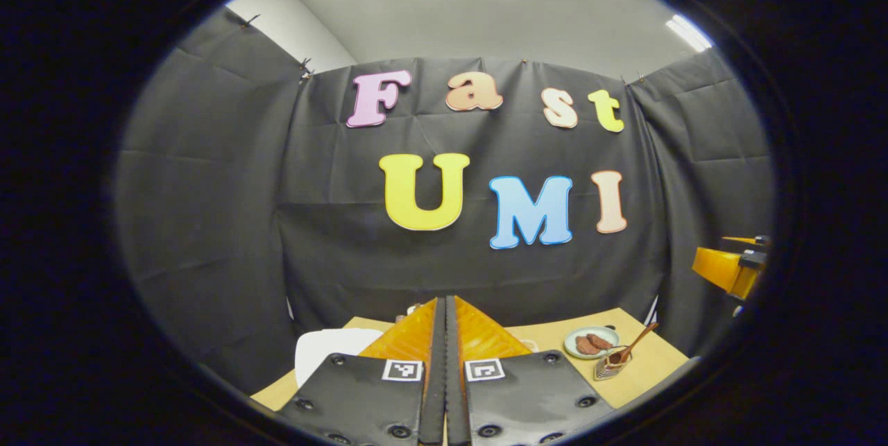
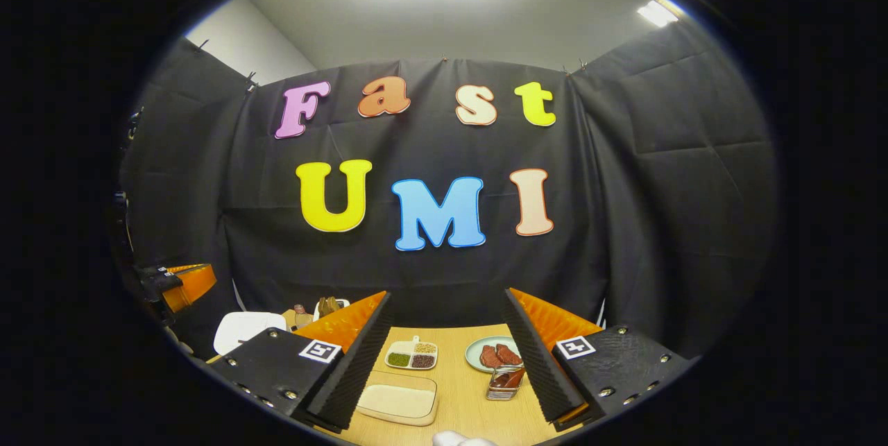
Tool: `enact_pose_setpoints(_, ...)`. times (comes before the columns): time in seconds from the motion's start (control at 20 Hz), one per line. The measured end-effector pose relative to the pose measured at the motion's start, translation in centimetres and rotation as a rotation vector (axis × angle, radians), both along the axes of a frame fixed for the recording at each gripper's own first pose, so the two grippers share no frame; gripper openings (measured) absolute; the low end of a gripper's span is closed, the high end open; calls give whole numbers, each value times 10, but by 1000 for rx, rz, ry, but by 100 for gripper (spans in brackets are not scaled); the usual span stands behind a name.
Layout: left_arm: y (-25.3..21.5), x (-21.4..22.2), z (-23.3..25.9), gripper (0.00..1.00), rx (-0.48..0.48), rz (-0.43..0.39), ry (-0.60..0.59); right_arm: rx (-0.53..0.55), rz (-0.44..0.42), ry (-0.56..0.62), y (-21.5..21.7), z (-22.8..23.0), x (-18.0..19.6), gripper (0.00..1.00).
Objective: Close the left gripper, press the button to open the rice cooker; take a wooden spoon from the chopstick holder with the right hand, scoop a spoonful of rice and pour it into the rice cooker, then put the wooden spoon back into the chopstick holder.
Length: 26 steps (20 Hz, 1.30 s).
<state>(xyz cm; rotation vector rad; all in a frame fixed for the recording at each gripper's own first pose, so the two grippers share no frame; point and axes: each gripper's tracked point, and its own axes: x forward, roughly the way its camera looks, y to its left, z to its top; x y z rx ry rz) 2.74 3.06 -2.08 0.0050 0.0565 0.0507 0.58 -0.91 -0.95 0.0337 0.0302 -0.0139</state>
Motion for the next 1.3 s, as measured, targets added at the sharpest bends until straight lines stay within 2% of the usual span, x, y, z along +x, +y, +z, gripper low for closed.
enact_pose_setpoints(0.15,28,20,-23,8,-21,57,49,-18,-2,16,1,-3,2,96)
enact_pose_setpoints(0.3,70,46,-64,7,-27,150,127,-51,-6,36,0,-8,4,97)
enact_pose_setpoints(0.55,128,76,-158,8,-42,294,280,-87,-18,77,-3,-17,10,97)
enact_pose_setpoints(0.6,136,79,-180,8,-56,314,318,-93,-20,87,-4,-20,10,93)
enact_pose_setpoints(0.7,149,81,-222,9,-54,352,393,-112,-19,110,-4,-25,13,97)
enact_pose_setpoints(1.05,172,73,-304,9,-58,424,550,-138,-8,150,5,-35,20,96)
enact_pose_setpoints(1.15,175,77,-307,9,-22,417,543,-137,4,159,10,-39,22,97)
enact_pose_setpoints(1.3,174,75,-306,9,-27,430,562,-116,14,174,16,-45,24,97)
